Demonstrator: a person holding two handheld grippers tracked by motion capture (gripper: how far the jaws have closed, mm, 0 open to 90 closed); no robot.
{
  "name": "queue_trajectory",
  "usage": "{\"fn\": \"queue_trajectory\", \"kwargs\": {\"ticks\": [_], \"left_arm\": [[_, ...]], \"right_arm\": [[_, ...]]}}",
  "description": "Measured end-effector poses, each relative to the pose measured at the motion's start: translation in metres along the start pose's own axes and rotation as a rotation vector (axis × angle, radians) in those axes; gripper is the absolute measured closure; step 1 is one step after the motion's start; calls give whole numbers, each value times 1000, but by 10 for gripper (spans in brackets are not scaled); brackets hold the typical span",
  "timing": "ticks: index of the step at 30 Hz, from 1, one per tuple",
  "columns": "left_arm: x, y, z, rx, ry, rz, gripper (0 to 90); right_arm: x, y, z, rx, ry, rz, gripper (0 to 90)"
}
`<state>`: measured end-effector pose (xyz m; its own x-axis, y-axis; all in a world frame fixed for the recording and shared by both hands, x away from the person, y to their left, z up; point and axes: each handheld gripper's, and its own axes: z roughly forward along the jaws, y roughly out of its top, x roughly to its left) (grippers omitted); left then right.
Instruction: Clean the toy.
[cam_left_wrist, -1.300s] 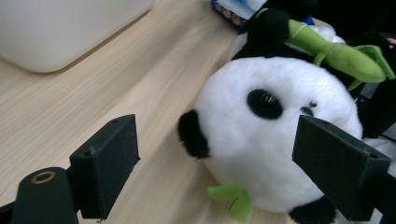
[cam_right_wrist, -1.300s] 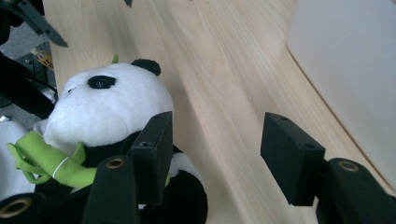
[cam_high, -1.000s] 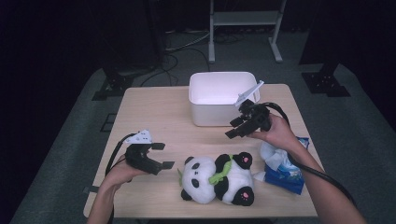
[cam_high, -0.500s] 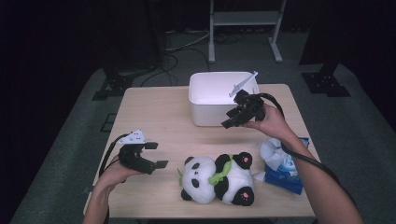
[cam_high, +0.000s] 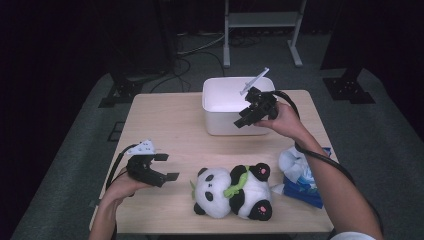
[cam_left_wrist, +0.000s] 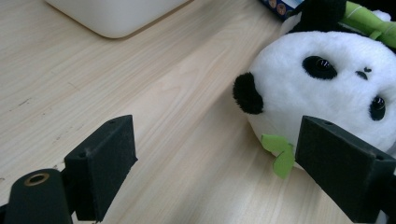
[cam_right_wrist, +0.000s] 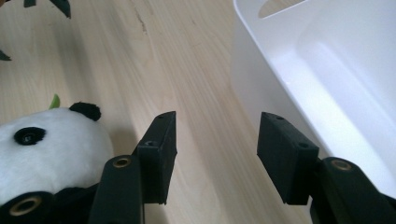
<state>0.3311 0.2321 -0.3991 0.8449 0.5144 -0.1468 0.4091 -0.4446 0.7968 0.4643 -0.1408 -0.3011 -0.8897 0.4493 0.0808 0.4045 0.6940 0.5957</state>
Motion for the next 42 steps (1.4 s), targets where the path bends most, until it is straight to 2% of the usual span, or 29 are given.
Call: {"fn": "queue_trajectory", "kwargs": {"ticks": [11,21,25,31,37,42], "left_arm": [[0,0,-2,1,4,-2,104],[1,-1,-4,-4,5,-6,104],[1,-1,-3,-1,3,-11,104],[2,-1,-4,-3,4,-11,104],[3,-1,-7,-14,6,-21,104],[1,0,-5,2,-7,-11,103]], "right_arm": [[-21,16,6,27,-17,18,524],[-35,23,25,80,-55,15,592],[-36,24,31,92,-72,7,653],[-39,24,32,94,-71,13,725],[-36,24,35,101,-64,2,736],[-31,26,37,107,-50,-21,760]]}}
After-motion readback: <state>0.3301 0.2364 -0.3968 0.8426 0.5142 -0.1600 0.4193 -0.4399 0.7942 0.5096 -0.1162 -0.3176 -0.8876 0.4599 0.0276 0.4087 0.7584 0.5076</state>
